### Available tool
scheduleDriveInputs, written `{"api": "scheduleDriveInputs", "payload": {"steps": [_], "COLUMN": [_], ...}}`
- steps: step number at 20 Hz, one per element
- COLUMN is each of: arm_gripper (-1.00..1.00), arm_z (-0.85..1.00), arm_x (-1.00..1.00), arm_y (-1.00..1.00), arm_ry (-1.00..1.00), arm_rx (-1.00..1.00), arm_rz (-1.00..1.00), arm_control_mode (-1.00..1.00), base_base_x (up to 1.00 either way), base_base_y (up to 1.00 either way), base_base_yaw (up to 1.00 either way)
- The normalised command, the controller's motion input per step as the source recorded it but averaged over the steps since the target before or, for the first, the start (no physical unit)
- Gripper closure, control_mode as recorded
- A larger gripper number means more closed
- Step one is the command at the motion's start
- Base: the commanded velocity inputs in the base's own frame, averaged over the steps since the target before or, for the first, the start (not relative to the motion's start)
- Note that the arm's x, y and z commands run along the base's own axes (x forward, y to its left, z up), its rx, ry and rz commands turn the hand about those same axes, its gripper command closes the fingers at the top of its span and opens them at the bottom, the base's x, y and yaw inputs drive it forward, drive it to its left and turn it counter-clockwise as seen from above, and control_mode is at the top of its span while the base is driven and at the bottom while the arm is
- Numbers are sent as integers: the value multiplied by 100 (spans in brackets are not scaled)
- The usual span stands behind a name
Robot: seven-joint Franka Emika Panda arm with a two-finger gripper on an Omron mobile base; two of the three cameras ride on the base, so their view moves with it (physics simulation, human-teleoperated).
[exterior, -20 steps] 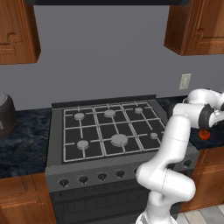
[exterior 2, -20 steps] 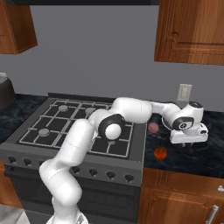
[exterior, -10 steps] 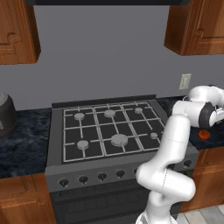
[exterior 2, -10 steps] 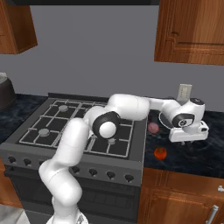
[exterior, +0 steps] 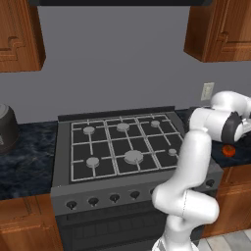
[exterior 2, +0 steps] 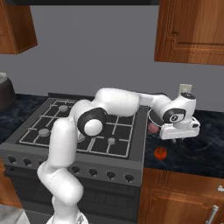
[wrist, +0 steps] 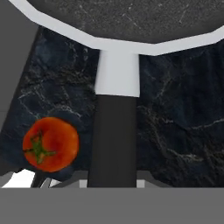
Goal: Place the pan on the front right burner on the stove. Then place the tomato and the onion in the pan and turn on the front right burner.
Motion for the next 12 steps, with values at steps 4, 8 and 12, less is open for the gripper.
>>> {"api": "scheduleDriveInputs", "payload": {"steps": [4,8,12], "arm_gripper": [100,100,100], "arm_z": [15,12,6], "arm_x": [-36,-30,-19], "arm_y": [70,71,73], "arm_ry": [-1,-1,0], "arm_rx": [-8,-8,-8], "arm_rz": [3,3,4], "arm_control_mode": [-100,-100,-100], "base_base_x": [0,0,0], "base_base_y": [0,0,0], "base_base_yaw": [0,0,0]}}
